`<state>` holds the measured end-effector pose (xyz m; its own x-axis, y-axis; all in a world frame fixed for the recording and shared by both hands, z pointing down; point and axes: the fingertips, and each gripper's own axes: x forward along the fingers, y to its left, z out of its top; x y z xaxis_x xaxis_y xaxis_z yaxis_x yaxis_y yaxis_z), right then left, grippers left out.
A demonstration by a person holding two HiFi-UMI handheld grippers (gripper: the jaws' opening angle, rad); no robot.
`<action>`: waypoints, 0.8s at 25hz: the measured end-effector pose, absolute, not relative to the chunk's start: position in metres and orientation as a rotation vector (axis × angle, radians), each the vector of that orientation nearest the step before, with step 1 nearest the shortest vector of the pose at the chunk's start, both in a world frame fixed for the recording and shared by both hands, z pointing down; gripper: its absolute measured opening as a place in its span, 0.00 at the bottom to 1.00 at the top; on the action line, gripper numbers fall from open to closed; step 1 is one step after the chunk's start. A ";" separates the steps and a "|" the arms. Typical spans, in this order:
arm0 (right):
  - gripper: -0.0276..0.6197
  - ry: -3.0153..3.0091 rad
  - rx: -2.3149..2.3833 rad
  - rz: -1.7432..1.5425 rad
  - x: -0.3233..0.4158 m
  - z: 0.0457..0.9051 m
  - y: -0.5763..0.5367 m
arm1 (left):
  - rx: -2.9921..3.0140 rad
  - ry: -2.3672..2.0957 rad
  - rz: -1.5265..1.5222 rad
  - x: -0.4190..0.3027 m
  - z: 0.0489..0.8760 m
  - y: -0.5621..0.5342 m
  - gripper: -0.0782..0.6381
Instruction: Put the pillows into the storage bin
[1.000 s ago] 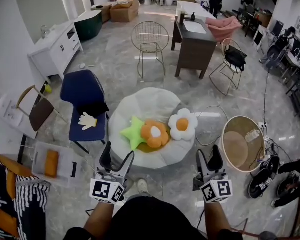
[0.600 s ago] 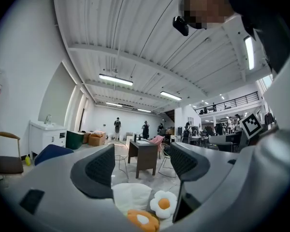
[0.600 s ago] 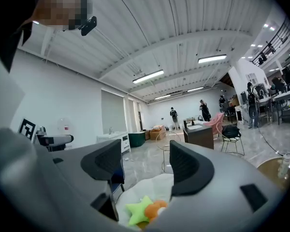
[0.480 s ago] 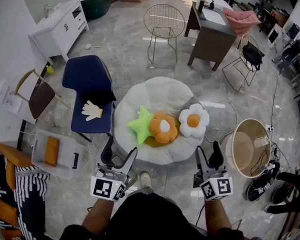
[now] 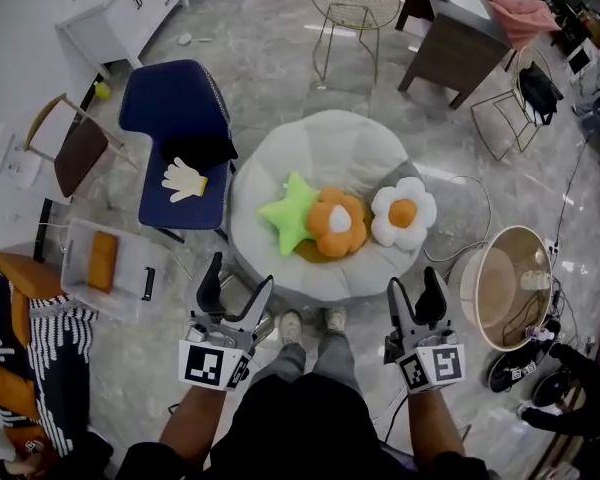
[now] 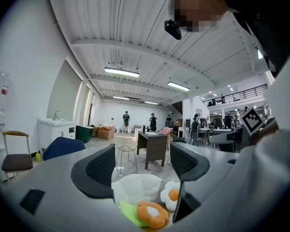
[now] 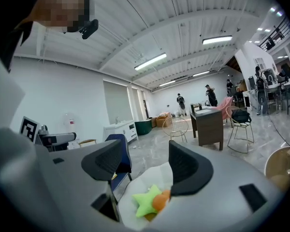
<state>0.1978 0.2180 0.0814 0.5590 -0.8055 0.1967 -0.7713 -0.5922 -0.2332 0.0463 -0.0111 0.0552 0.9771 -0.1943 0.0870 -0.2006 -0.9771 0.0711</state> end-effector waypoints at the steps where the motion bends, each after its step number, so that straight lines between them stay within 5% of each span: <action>1: 0.53 1.372 -2.658 -0.452 0.202 0.089 0.216 | 3.045 -0.306 0.131 0.052 0.060 -0.009 0.63; 20: 0.48 1.688 -2.553 -0.637 0.289 0.204 0.174 | 2.967 -0.512 0.320 0.113 0.176 0.007 0.62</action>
<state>0.2887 0.1742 0.2043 0.3339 -0.8850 0.3244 -0.8786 -0.4169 -0.2331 0.1129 0.0073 0.1762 0.9207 -0.3184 0.2257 -0.3424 -0.9365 0.0757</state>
